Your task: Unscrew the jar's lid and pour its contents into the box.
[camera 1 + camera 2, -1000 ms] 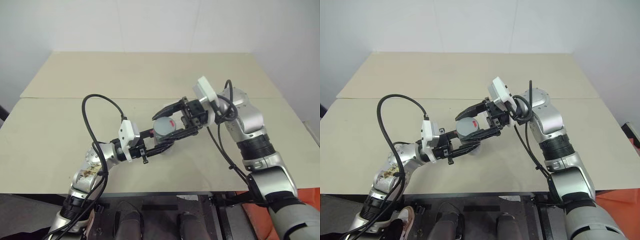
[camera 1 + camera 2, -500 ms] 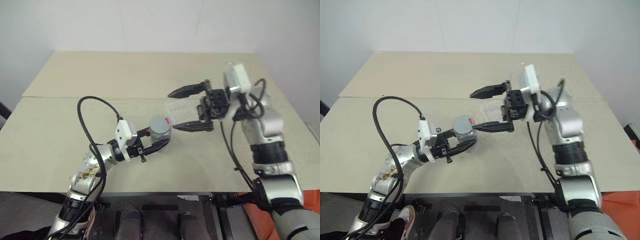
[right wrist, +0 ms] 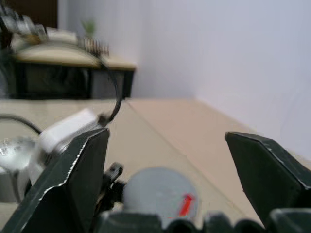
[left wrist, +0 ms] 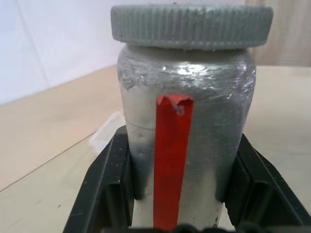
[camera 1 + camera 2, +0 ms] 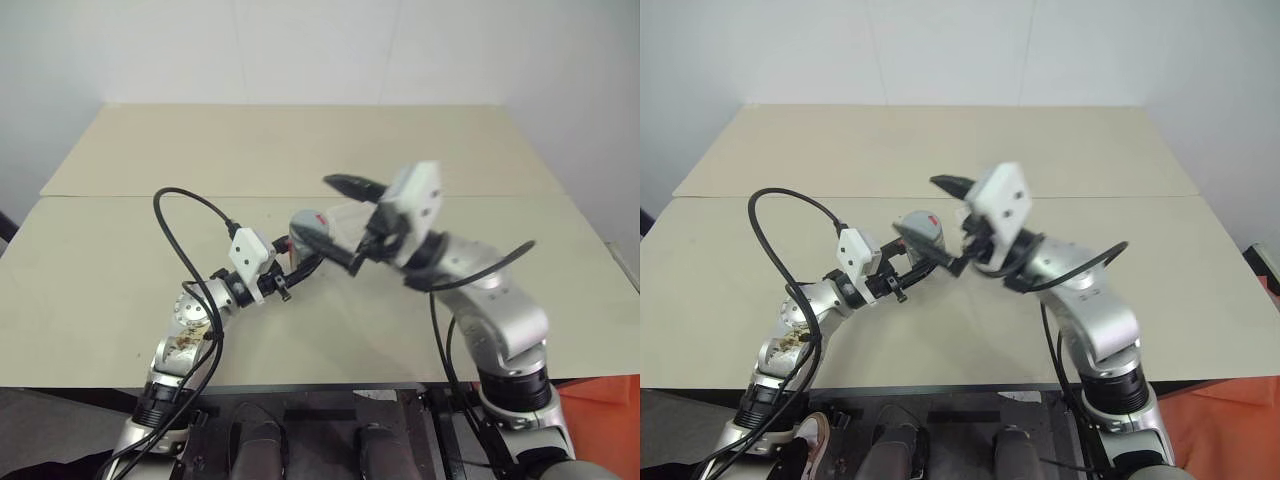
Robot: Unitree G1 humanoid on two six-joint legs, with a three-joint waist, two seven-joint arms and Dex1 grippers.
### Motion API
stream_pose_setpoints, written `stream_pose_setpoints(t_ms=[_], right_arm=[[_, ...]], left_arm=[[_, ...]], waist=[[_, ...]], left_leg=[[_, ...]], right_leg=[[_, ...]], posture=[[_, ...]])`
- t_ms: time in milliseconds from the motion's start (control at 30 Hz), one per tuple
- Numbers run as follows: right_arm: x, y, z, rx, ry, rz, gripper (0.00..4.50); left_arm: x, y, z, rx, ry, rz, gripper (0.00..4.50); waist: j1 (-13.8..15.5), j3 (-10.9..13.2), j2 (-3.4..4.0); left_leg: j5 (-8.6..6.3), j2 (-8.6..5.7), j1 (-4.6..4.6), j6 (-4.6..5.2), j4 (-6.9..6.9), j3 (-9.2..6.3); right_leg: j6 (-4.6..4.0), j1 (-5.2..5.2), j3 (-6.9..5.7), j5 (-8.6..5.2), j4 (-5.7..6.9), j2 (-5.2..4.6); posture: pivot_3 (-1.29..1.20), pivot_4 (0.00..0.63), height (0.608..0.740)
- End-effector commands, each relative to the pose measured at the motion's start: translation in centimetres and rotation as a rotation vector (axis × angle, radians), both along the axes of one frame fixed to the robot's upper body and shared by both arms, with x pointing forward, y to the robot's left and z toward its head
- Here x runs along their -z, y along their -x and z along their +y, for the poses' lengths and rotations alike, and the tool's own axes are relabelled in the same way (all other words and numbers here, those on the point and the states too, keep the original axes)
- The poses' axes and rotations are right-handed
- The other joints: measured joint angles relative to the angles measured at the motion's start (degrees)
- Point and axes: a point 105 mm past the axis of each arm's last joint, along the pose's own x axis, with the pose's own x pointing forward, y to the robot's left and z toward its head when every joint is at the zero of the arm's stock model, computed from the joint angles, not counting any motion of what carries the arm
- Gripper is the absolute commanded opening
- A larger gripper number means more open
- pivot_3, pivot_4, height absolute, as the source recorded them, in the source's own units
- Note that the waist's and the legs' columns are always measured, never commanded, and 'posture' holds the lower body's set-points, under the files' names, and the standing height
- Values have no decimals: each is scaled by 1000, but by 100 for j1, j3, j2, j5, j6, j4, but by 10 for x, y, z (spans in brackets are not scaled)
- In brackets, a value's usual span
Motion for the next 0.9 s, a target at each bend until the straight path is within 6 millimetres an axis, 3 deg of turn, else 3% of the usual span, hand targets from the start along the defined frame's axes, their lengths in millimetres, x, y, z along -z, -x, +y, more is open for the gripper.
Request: stream_pose_setpoints(t_ms=[33, 500, 900], right_arm=[[-9, 5, 12, 41, -17, -45, 4464], [-4, -19, 17, 141, -56, -1, 4464], [7, -19, 10, 173, -48, 31, 4464]], left_arm=[[-14, 0, 3, -13, 11, -66, 1965], [-17, 0, 5, -27, 25, -67, 1965], [-15, 0, 8, -1, 86, -16, 1965]], waist=[[1, 0, 0], [-2, 0, 0], [-3, 0, 0]], left_leg=[[0, 0, 0, 0, 0, 0], [0, 0, 1, 0, 0, 1], [0, 0, 1, 0, 0, 0]], right_leg=[[0, 1, 0, 0, -1, 0], [0, 3, -1, 0, -2, 2], [0, 3, -1, 0, -3, 2]], posture=[[0, 150, 740], [0, 150, 740], [0, 150, 740]])
